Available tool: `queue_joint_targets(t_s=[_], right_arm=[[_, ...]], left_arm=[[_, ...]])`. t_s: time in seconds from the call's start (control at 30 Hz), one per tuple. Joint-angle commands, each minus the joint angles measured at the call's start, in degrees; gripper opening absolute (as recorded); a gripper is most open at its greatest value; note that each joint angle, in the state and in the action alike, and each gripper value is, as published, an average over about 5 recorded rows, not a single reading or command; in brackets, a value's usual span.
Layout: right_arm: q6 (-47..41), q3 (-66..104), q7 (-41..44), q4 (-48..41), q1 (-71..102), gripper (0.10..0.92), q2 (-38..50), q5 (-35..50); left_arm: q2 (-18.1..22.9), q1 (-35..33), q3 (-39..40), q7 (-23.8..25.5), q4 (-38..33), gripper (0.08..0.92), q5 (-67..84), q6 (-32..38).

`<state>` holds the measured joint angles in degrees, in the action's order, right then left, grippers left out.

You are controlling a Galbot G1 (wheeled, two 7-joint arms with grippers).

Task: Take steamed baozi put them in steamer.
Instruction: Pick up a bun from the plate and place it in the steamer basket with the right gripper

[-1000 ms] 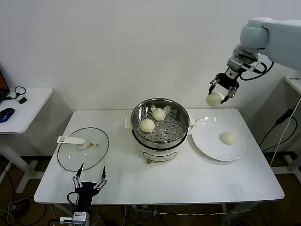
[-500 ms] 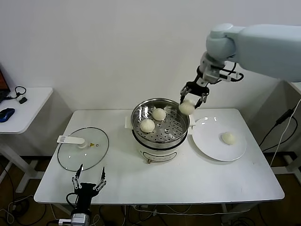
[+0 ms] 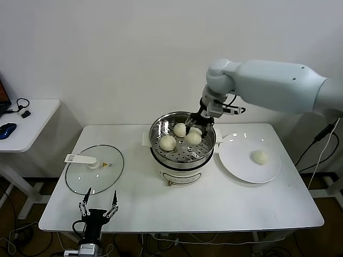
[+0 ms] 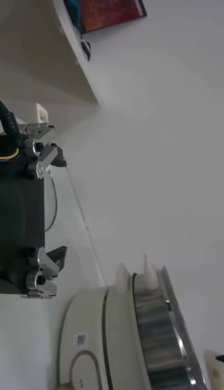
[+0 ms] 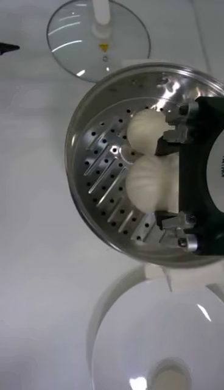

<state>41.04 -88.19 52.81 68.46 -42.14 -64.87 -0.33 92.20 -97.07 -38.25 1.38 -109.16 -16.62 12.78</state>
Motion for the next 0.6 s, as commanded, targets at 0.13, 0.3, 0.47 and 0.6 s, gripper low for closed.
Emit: queue_joint_targets(t_s=[0.13,0.3,0.47,0.6], right_arm=[[-0.10,4.24,-1.02,-3.19,8.56,0.619,-4.69,-5.25],[-0.41,3.40,-0.85,-1.94,7.86,0.619,-4.39,-4.40],[-0.40,2.48,-0.53,-1.02,6.50,0.619,-3.96,-3.16],[-0.45,1.19,0.11,0.04,4.58,0.619,-3.56,-1.09]], left_arm=[[2.80,0.35,-0.46,0.01,0.63,0.823,0.48,0.02],[2.80,0.67,-0.52,0.05,0.95,0.823,0.64,-0.02],[2.80,0.94,-0.40,0.11,1.13,0.823,0.65,-0.12],[2.80,1.13,-0.32,0.13,1.29,0.823,0.65,-0.12]])
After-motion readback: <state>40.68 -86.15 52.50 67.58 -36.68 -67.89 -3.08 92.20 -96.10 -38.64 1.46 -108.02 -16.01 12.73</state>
